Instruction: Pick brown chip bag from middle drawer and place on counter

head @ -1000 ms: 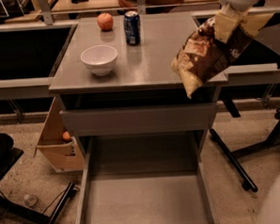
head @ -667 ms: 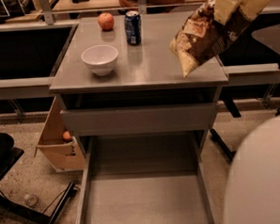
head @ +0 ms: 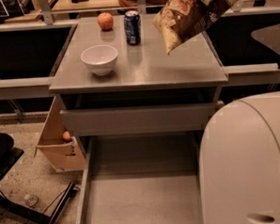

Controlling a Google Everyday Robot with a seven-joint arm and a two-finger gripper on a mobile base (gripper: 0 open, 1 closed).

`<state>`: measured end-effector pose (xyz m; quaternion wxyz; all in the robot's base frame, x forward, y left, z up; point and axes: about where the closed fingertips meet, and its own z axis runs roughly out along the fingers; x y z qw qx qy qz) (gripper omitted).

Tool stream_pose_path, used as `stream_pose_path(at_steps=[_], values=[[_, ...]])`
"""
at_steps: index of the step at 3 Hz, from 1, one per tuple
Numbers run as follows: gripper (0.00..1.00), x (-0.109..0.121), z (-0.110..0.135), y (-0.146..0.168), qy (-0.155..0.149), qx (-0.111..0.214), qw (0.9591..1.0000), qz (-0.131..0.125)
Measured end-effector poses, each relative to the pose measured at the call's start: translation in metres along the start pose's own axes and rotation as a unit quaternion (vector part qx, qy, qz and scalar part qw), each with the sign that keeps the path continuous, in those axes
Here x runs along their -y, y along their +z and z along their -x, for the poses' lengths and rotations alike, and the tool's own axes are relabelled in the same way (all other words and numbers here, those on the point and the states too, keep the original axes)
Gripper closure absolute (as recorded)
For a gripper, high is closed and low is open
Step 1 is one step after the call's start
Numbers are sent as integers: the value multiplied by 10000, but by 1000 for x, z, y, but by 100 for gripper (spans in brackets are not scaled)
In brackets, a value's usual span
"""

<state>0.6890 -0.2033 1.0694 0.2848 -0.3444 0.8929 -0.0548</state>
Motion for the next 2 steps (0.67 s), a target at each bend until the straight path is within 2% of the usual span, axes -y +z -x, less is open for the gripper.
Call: stream_pose_path(at_steps=[1,2], values=[[100,-1,12,43,-59,239,9992,301],[73,-2,13,52,-59,222,9992,335]])
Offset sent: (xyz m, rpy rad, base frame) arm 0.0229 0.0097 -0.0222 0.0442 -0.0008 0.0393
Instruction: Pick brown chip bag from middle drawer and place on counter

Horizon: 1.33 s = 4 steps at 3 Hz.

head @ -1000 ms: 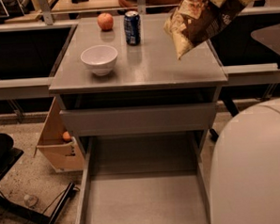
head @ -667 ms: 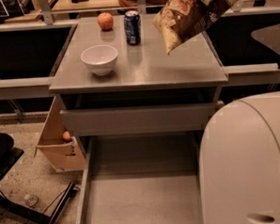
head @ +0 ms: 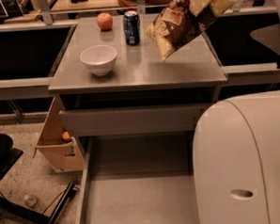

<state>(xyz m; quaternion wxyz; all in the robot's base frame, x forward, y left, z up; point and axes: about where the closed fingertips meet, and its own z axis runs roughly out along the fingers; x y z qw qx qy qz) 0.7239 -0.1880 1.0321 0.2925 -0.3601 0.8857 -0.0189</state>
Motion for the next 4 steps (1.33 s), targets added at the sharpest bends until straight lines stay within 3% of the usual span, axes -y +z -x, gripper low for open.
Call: stream_pose_path(at_steps=[3,4], values=[[4,0,0,0,0,0,10000,0],[0,0,0,0,0,0,10000,0]])
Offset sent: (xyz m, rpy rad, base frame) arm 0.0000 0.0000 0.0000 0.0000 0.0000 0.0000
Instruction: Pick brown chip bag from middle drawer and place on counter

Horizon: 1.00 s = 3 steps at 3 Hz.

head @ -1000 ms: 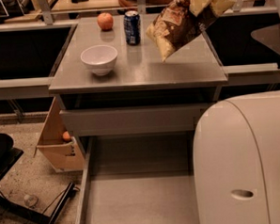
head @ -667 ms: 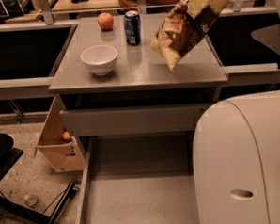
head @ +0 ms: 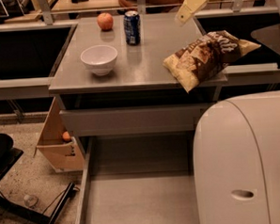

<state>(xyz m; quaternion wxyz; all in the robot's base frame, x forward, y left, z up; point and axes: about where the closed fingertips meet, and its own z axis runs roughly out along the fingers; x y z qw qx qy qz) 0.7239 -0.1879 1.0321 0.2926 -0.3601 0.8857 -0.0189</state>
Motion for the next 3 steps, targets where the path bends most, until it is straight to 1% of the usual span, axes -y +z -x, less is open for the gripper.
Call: stream_pose_path(at_steps=[1,2,3], values=[[0,0,0,0,0,3,10000,0],[0,1,11,-11,-40,364,9993,17],[0,11,17,-59,-116,1221,9924,-14]])
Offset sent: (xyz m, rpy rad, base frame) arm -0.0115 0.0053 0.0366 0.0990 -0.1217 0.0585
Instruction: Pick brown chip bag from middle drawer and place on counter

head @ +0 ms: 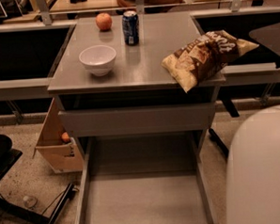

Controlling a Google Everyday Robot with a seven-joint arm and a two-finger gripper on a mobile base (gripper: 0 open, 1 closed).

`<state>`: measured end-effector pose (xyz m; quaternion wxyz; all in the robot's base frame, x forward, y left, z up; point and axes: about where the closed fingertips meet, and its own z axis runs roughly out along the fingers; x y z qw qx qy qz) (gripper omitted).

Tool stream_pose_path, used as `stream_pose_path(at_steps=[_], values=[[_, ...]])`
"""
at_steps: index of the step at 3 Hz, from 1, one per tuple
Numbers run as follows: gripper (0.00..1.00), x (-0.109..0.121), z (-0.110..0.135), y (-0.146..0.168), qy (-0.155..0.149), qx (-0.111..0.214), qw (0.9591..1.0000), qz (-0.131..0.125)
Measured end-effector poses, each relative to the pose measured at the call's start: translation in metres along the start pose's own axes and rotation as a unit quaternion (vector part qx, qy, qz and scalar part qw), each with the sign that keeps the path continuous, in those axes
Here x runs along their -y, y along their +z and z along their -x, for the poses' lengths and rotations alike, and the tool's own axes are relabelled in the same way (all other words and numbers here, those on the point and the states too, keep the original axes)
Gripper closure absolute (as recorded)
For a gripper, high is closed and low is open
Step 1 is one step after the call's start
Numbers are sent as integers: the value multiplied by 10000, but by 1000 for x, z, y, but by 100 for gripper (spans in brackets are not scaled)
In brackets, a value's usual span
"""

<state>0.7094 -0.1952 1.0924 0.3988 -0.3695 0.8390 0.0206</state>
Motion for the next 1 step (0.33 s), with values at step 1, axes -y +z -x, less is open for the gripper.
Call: stream_pose_path(at_steps=[1], values=[[0,9,-4,-34,-17,550,9985,-3]])
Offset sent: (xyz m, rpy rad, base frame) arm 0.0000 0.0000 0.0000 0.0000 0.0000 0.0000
